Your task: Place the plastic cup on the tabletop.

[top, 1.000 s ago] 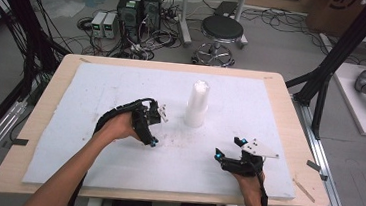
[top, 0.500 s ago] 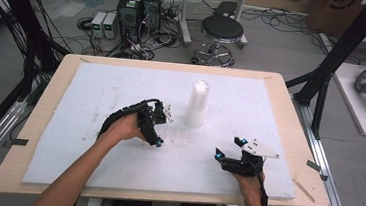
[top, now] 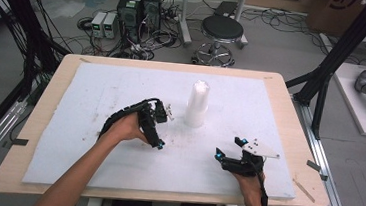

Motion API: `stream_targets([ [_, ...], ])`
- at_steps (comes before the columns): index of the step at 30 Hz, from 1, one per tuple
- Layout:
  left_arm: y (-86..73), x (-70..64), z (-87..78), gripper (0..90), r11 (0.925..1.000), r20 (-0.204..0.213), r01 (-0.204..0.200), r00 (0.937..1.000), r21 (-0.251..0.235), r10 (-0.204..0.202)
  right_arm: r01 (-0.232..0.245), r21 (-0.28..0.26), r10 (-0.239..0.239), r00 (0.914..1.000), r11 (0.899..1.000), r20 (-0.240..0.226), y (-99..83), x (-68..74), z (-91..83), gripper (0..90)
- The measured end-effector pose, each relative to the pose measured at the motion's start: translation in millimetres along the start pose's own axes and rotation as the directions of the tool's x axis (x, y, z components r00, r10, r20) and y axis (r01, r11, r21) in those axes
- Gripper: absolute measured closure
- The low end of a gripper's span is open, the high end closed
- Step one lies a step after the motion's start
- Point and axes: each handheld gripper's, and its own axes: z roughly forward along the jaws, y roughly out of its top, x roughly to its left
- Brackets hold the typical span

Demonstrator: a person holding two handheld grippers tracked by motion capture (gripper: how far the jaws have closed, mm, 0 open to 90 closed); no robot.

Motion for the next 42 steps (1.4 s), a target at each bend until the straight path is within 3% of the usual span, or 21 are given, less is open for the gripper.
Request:
stream_targets([
  [5, -5.4, -0.3, 3.5, 7.0, 0.9985, 0.032, 0.035, 0.9989, -0.043, -0.034, 0.0, 0.0, 0.0, 1.0, 1.0, -0.002, -0.1, 0.2, 0.1, 16.6],
  [7, -8.6, -0.6, 6.0, 7.0, 0.9985, 0.021, 0.042, 0.9989, -0.036, -0.041, 0.0, 0.002, 0.0, 1.0, 1.0, -0.001, -0.1, 0.7, 0.1, 16.6],
  [12, -15.6, -0.9, 5.3, 7.0, 0.9948, 0.04, 0.06, 0.9976, -0.083, -0.057, 0.003, 0.007, -0.003, 1.0, 1.0, -0.003, 0.1, 0.7, 0.7, 16.6],
  [18, -23.9, 0.3, 0.9, 6.9, 0.9892, 0.031, 0.078, 0.9967, -0.124, -0.075, 0.004, 0.004, -0.004, 1.0, 1.0, -0.005, -0.2, 0.9, 0.2, 16.5],
  [21, -33.6, -1.8, -1.3, 6.9, 0.9836, 0.028, 0.087, 0.9961, -0.158, -0.083, 0.002, 0.004, -0.002, 1.0, 1.0, -0.003, -0.3, 1.1, 0.1, 16.5],
  [24, -45.3, -4.1, -4.1, 6.5, 0.9714, 0.023, 0.106, 0.9943, -0.212, -0.104, 0.004, -0.007, -0.004, 1.0, 1.0, 0.003, -0.7, 0.8, -0.6, 16.5],
  [25, -48.2, -4.4, -5.2, 6.4, 0.9708, 0.019, 0.105, 0.9945, -0.216, -0.103, -0.004, -0.009, 0.004, 1.0, 1.0, 0.001, -0.8, 1.2, -1.2, 16.5],
  [27, -58.3, -6.0, -9.5, 6.4, 0.9534, 0.012, 0.122, 0.9922, -0.276, -0.124, 0.002, -0.014, -0.002, 1.0, 1.0, 0.001, -0.9, 0.1, -1.0, 16.5],
  [30, -72.5, -7.9, -15.0, 6.4, 0.9365, 0.008, 0.142, 0.9891, -0.321, -0.147, -0.001, -0.007, 0.001, 1.0, 1.0, -0.003, -0.8, 0.5, -0.7, 16.5],
  [33, -89.8, -11.9, -19.6, 6.4, 0.9076, -0.001, 0.168, 0.9832, -0.385, -0.182, 0.003, -0.009, -0.003, 1.0, 1.0, -0.004, -0.8, 0.4, -0.7, 16.5],
  [35, -103.3, -16.1, -20.9, 6.4, 0.8783, -0.007, 0.194, 0.9757, -0.437, -0.219, -0.005, -0.01, 0.005, 1.0, 1.0, -0.006, -1.0, 0.7, -1.3, 16.5],
  [38, -126.0, -21.8, -23.0, 6.4, 0.8413, -0.022, 0.208, 0.9673, -0.499, -0.253, 0.001, -0.016, -0.001, 1.0, 1.0, -0.004, -1.1, 0.4, -1.3, 16.5],
  [39, -136.6, -25.9, -23.4, 6.4, 0.8143, -0.037, 0.219, 0.9585, -0.537, -0.283, 0.003, -0.019, -0.003, 1.0, 1.0, -0.002, -1.2, 0.4, -1.3, 16.5],
  [40, -145.2, -29.3, -23.3, 6.4, 0.7924, -0.047, 0.225, 0.9516, -0.567, -0.304, 0.003, -0.02, -0.003, 1.0, 1.0, 0.0, -1.2, 0.4, -1.4, 16.5],
  [41, -153.0, -31.9, -23.4, 6.4, 0.7799, -0.054, 0.229, 0.9465, -0.582, -0.318, 0.003, -0.02, -0.003, 1.0, 1.0, 0.0, -1.3, 0.4, -1.4, 16.5],
  [42, -159.9, -35.0, -22.9, 6.4, 0.7593, -0.063, 0.236, 0.9375, -0.606, -0.342, 0.001, -0.019, -0.001, 1.0, 1.0, -0.002, -1.3, 0.2, -1.6, 16.5],
])
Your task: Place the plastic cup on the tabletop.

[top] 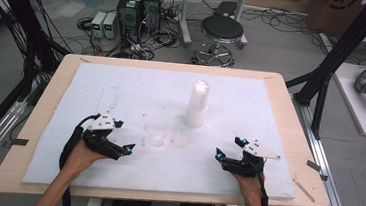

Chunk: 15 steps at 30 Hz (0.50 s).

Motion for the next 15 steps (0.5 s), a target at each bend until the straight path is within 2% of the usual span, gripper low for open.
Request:
stream_targets([
  [5, -24.8, 0.3, -17.8, 6.4, 0.9958, -0.075, 0.018, 0.9969, -0.089, -0.025, -0.015, -0.003, 0.015, 0.9999, 1.0, 0.0, -0.1, -1.3, -0.2, 16.5],
  [7, -34.9, 1.3, -23.5, 6.4, 0.9947, -0.1, 0.029, 0.9942, -0.099, -0.039, -0.016, -0.007, 0.016, 0.9999, 1.0, 0.001, -0.3, -0.8, -0.9, 16.5],
  [11, -43.6, 5.8, -31.9, 6.4, 0.9883, -0.127, 0.069, 0.9881, -0.136, -0.087, -0.005, -0.025, 0.005, 0.9999, 1.0, 0.01, -1.1, 0.2, -2.3, 16.5],
  [13, -46.8, 7.0, -33.3, 6.4, 0.985, -0.136, 0.072, 0.9863, -0.157, -0.094, -0.013, -0.025, 0.014, 0.9998, 1.0, 0.013, -1.2, 0.9, -2.8, 16.5],
  [15, -49.6, 8.8, -33.8, 6.4, 0.9842, -0.141, 0.078, 0.9848, -0.159, -0.101, -0.012, -0.025, 0.012, 0.9999, 1.0, 0.011, -1.3, 0.7, -2.8, 16.5],
])
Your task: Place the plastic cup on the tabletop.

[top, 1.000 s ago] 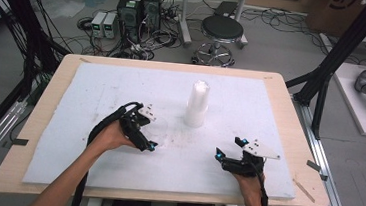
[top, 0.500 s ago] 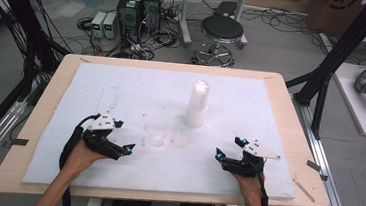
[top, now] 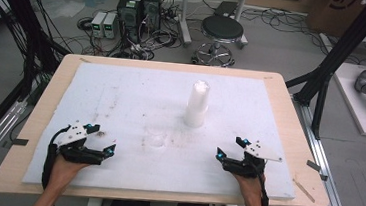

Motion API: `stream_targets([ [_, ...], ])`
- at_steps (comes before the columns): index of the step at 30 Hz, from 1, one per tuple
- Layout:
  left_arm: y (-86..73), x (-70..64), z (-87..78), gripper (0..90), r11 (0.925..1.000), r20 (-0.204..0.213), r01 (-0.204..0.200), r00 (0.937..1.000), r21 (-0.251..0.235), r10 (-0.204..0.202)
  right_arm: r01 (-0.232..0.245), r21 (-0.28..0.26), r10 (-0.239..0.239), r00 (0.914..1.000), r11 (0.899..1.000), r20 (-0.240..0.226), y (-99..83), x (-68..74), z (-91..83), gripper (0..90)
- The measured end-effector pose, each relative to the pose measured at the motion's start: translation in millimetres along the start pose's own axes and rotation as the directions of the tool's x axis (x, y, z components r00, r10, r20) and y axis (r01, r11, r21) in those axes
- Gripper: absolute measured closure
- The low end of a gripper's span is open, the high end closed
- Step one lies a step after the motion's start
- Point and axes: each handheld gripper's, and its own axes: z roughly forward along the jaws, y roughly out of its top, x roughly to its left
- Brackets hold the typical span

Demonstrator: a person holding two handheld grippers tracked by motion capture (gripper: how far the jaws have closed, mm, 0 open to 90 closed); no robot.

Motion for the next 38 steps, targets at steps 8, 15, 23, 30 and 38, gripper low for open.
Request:
stream_targets([
  [8, -1.9, 1.5, -4.0, 6.4, 0.9988, -0.023, 0.015, 0.9996, -0.046, -0.016, 0.014, -0.001, -0.014, 0.9999, 1.0, 0.005, 0.1, 0.3, 0.4, 16.5],
  [15, -2.8, 2.3, -5.4, 7.2, 0.9977, -0.039, 0.031, 0.9987, -0.061, -0.033, 0.017, -0.016, -0.017, 0.9998, 1.0, 0.009, -0.5, 0.5, -0.9, 16.5],
  [23, -3.1, 1.3, -5.8, 7.2, 0.9974, -0.036, 0.02, 0.9991, -0.069, -0.022, 0.018, -0.021, -0.017, 0.9998, 1.0, 0.003, -0.9, 0.9, -1.7, 16.5],
  [30, -3.2, 1.4, -6.0, 7.2, 0.9975, -0.043, 0.022, 0.9987, -0.067, -0.025, 0.014, -0.024, -0.014, 0.9999, 1.0, -0.007, -0.9, 0.7, -1.8, 16.5],
  [38, -4.3, 5.3, -7.7, 7.2, 0.9935, -0.04, 0.07, 0.9964, -0.089, -0.074, 0.035, -0.035, -0.035, 0.9993, 0.999, -0.01, -1.6, 2.0, -3.0, 16.5],
])
